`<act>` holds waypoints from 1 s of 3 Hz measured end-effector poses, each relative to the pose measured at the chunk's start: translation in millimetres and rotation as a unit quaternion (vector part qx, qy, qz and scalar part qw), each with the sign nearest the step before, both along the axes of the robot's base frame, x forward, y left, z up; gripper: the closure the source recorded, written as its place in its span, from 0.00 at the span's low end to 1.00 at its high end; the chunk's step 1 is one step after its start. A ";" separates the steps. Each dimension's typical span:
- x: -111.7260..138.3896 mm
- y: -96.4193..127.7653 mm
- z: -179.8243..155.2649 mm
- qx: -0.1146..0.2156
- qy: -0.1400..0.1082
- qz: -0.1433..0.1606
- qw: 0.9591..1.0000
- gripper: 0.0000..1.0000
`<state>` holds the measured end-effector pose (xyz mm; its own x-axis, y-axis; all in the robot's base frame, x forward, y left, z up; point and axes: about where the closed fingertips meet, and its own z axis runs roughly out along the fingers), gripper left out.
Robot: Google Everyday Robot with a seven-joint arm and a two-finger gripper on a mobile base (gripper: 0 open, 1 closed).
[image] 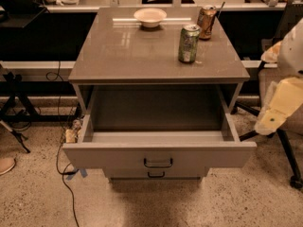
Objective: Close top drawer
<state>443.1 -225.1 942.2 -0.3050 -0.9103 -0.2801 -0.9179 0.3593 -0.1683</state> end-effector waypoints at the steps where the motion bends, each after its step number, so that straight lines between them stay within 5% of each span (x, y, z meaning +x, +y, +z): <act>1: 1.0 -5.5 -50.8 0.052 0.039 -0.043 0.997 0.19; 3: -10.9 -7.9 -137.2 0.092 0.099 -0.115 0.984 0.65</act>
Offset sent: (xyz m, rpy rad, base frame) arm -0.0079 -0.0113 -0.1546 0.2368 0.2286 -0.2738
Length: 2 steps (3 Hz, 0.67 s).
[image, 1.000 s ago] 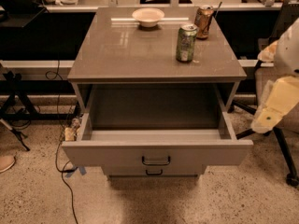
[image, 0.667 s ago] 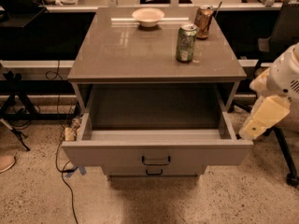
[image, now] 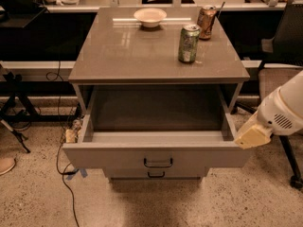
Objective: Close top drawer
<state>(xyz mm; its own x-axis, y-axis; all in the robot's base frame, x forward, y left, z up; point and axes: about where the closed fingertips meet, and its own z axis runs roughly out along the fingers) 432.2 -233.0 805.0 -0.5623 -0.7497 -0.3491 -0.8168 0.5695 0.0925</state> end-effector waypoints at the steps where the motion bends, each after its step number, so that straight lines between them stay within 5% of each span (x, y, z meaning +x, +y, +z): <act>1: -10.5 3.0 -46.9 0.004 0.035 -0.024 0.999 0.89; 2: -14.4 10.4 -104.2 -0.006 0.072 -0.046 0.996 1.00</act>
Offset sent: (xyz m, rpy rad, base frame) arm -0.0226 0.0142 -0.1473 -0.0203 0.2126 -0.1250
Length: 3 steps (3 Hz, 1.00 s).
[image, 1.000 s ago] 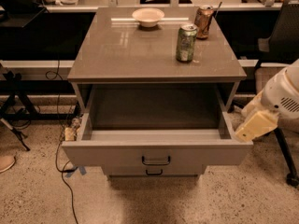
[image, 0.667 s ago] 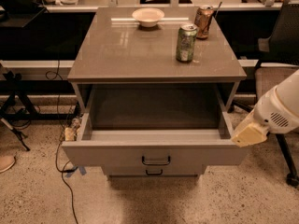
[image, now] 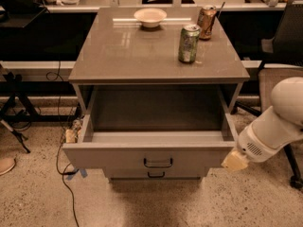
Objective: Close top drawer
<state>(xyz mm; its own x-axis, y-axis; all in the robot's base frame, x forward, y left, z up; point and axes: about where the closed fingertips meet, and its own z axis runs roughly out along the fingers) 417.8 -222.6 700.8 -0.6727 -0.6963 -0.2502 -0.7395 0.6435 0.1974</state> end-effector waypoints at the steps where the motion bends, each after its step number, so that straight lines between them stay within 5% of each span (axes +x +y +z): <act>1: 12.9 3.9 -26.4 -0.012 0.004 -0.029 0.999 1.00; 2: 57.7 19.8 -30.9 -0.016 -0.038 -0.062 0.997 1.00; 3: 57.8 19.8 -30.9 -0.016 -0.038 -0.062 0.997 1.00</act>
Offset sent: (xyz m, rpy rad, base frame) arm 0.1208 0.0362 -0.0292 -0.0384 -0.2049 -0.2130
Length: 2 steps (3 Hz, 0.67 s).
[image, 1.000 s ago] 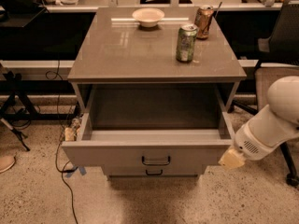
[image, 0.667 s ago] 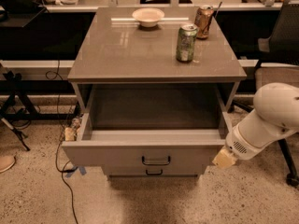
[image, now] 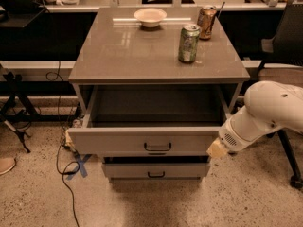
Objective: Close top drawer
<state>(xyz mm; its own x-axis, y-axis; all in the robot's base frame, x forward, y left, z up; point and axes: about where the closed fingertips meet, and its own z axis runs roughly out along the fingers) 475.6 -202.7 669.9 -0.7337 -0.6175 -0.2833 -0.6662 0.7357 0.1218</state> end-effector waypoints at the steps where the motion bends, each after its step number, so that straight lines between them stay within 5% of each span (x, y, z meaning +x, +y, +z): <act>1: 19.8 -2.9 -10.4 0.017 -0.015 -0.020 1.000 1.00; 2: 57.9 -4.6 -22.7 0.037 -0.045 -0.041 0.997 1.00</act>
Offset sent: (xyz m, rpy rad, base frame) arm 0.1255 -0.0111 -0.0406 0.1413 -0.1972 -0.1564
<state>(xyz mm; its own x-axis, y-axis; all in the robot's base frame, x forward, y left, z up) 533.5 -207.4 647.2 -0.7504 -0.5320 -0.3922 -0.6151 0.7793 0.1198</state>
